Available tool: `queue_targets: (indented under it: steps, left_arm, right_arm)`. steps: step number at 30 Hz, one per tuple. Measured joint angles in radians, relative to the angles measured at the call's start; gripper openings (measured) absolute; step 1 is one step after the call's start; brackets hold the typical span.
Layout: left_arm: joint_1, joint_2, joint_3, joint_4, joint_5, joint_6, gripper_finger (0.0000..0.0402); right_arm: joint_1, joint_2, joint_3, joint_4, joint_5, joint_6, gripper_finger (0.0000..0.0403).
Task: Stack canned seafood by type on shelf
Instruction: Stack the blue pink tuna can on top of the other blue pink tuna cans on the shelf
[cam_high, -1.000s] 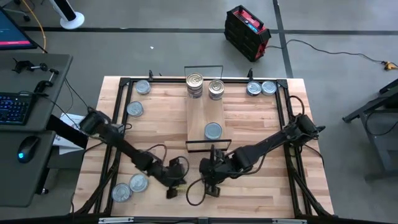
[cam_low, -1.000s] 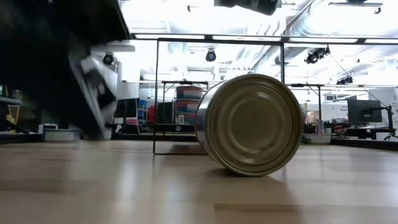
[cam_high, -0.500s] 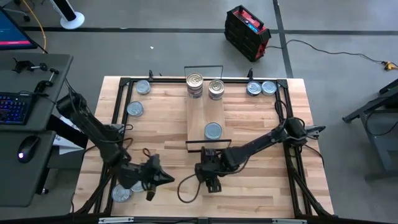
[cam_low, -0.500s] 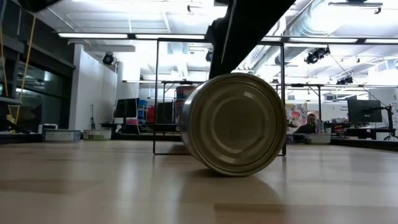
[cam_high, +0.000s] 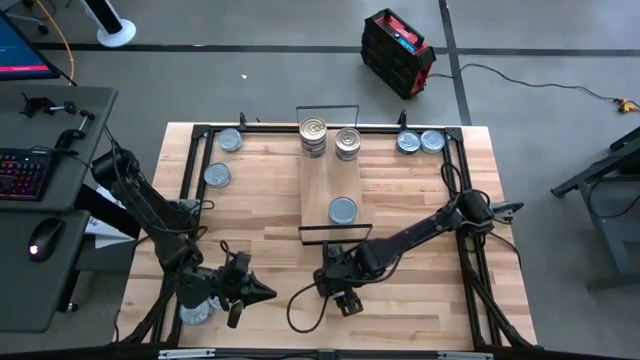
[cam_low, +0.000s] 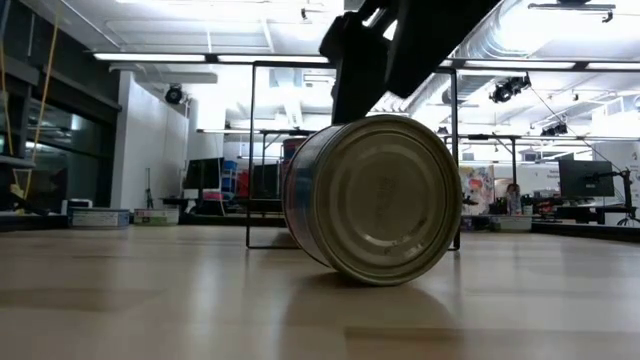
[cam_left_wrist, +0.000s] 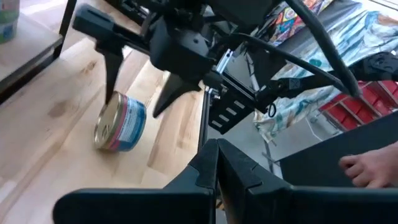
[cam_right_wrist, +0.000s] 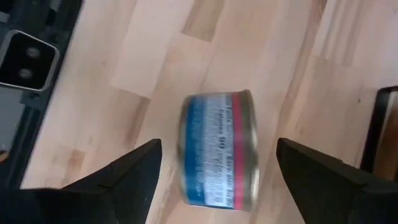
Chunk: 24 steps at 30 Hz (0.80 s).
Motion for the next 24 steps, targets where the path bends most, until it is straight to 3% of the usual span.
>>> queue_targets:
  steps: [15, 18, 22, 24]
  left_arm:
    - [0.008, 0.0, 0.0, 0.003, -0.031, 0.12, 0.0]
    - [0.008, -0.01, 0.0, 0.008, -0.028, 0.15, 0.0]
    - [0.007, -0.116, -0.001, 0.005, -0.016, 0.308, 0.0]
    - [0.007, -0.198, -0.001, 0.0, -0.016, 0.407, 0.0]
  right_arm:
    - [0.026, 0.06, 0.006, 0.009, 0.069, 0.013, 0.0301]
    - [0.032, 0.066, 0.006, 0.026, 0.083, 0.029, 0.0261]
    - [0.041, 0.067, 0.056, -0.005, 0.107, 0.116, 0.0159]
    - [0.042, 0.067, 0.106, -0.053, 0.111, 0.193, 0.0161]
